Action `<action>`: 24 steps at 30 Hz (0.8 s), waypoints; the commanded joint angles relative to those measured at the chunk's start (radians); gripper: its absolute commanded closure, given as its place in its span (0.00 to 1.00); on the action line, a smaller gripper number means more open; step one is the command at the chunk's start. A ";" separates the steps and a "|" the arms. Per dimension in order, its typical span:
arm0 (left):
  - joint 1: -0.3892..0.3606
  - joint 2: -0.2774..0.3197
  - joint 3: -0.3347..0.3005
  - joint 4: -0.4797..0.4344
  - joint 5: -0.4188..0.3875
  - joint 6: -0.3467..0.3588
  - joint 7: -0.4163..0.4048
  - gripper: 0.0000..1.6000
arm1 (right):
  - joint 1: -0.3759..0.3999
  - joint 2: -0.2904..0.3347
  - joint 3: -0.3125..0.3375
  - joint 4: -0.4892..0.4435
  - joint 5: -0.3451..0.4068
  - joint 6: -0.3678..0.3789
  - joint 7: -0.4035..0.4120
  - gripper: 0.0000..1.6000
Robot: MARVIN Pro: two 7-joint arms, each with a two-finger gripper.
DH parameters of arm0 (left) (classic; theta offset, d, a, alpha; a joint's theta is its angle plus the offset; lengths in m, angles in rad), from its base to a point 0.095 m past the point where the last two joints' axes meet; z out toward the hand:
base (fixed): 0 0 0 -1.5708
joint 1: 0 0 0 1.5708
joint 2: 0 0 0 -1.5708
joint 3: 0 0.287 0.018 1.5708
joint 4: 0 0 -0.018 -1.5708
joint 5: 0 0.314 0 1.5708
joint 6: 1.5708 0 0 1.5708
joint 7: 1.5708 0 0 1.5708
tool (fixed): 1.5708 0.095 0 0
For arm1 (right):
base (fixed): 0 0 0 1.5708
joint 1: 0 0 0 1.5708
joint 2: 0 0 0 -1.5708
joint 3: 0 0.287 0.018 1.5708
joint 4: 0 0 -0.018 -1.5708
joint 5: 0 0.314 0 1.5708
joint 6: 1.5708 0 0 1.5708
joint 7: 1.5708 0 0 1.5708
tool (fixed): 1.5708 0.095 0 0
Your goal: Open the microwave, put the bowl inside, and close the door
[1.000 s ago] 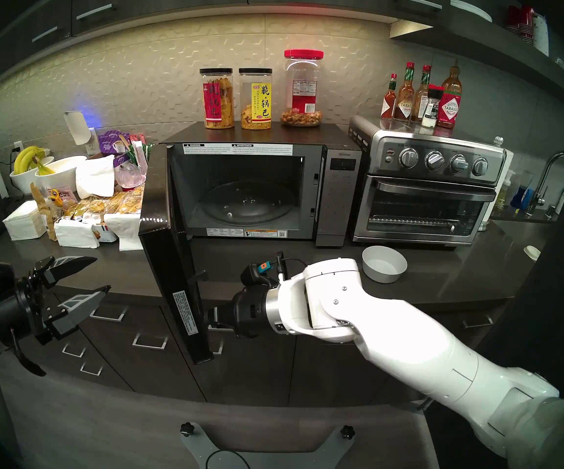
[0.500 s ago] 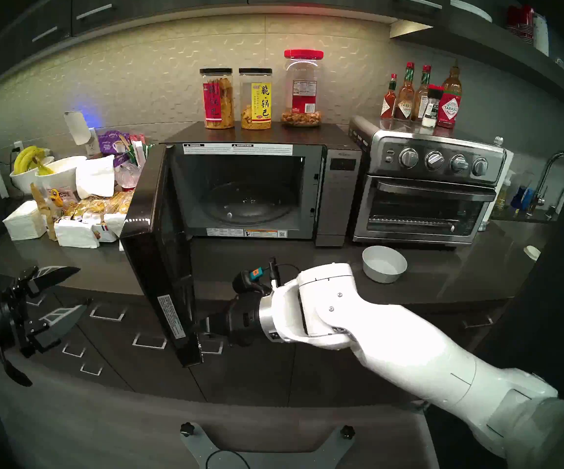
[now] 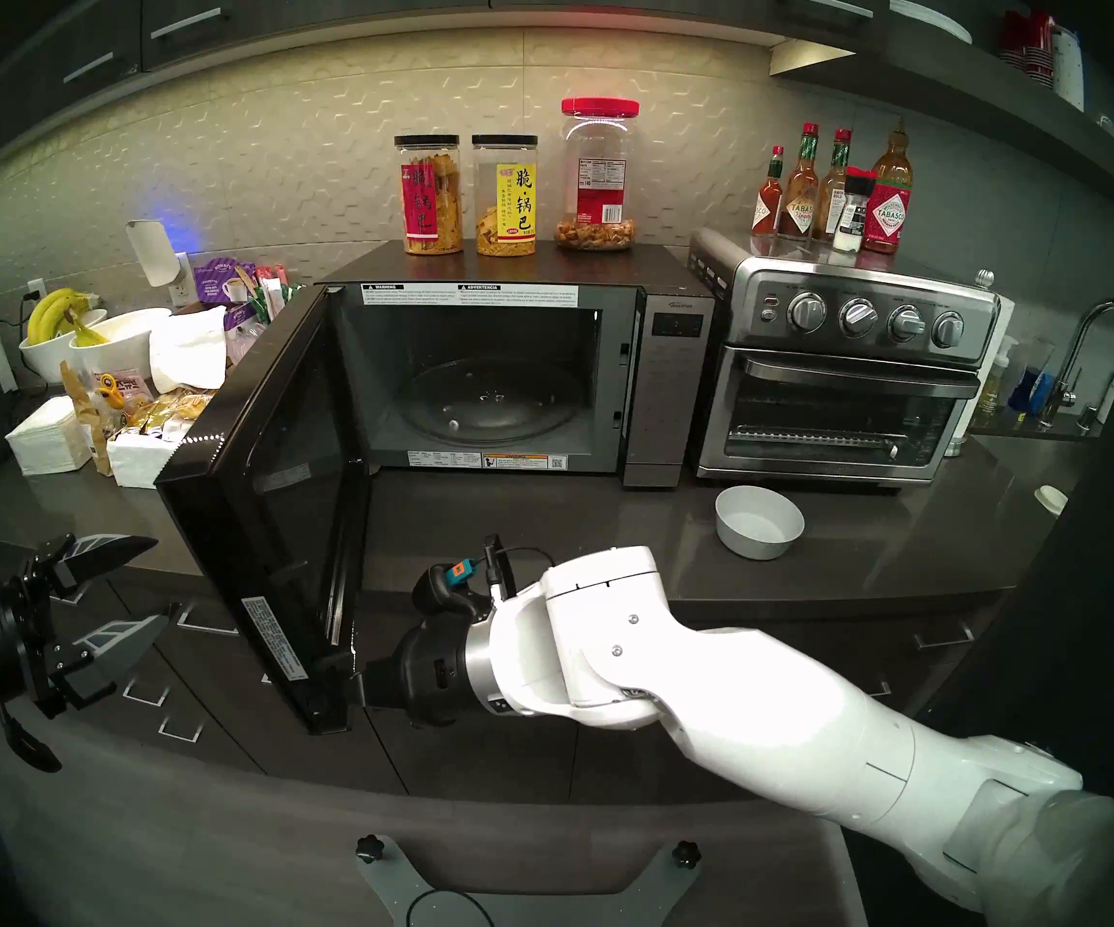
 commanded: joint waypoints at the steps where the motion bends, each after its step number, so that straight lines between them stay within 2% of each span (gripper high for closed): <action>1: 0.008 0.005 -0.001 -0.002 -0.017 0.000 -0.027 0.00 | 0.008 -0.040 -0.008 -0.028 -0.003 -0.010 -0.004 1.00; 24: 0.016 0.011 -0.001 -0.001 -0.025 -0.006 -0.022 0.00 | -0.004 0.013 0.005 -0.038 -0.049 -0.026 0.030 1.00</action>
